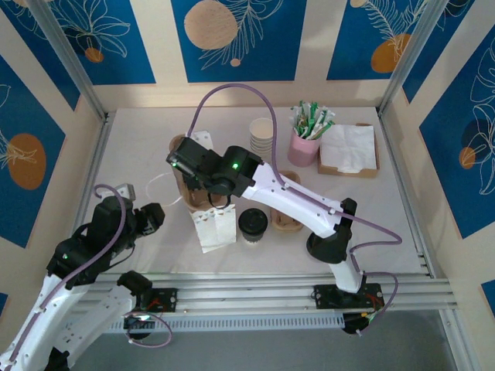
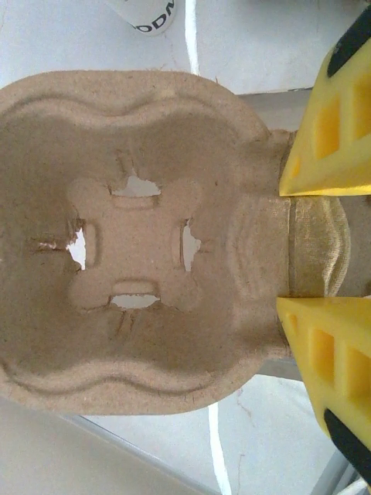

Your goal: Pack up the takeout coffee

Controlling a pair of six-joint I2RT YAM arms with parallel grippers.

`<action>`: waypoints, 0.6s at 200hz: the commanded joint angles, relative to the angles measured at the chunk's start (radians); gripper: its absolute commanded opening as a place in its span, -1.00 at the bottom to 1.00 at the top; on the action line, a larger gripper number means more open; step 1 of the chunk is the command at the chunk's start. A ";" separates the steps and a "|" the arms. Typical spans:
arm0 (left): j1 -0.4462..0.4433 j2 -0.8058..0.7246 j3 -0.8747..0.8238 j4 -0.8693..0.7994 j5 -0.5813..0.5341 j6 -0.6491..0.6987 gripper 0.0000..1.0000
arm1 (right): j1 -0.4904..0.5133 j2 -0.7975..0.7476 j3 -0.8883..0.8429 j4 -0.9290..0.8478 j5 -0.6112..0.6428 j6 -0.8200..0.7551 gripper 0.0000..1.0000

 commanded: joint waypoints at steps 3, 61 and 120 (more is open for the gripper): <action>-0.007 -0.015 -0.012 0.010 0.017 -0.018 0.05 | -0.010 0.002 0.023 -0.009 0.031 -0.016 -0.31; -0.007 -0.010 -0.025 0.024 0.040 -0.027 0.05 | -0.014 -0.001 0.023 0.034 -0.002 -0.005 -0.31; -0.007 -0.011 -0.027 0.021 0.040 -0.031 0.04 | -0.018 -0.005 0.018 0.038 0.014 -0.004 -0.31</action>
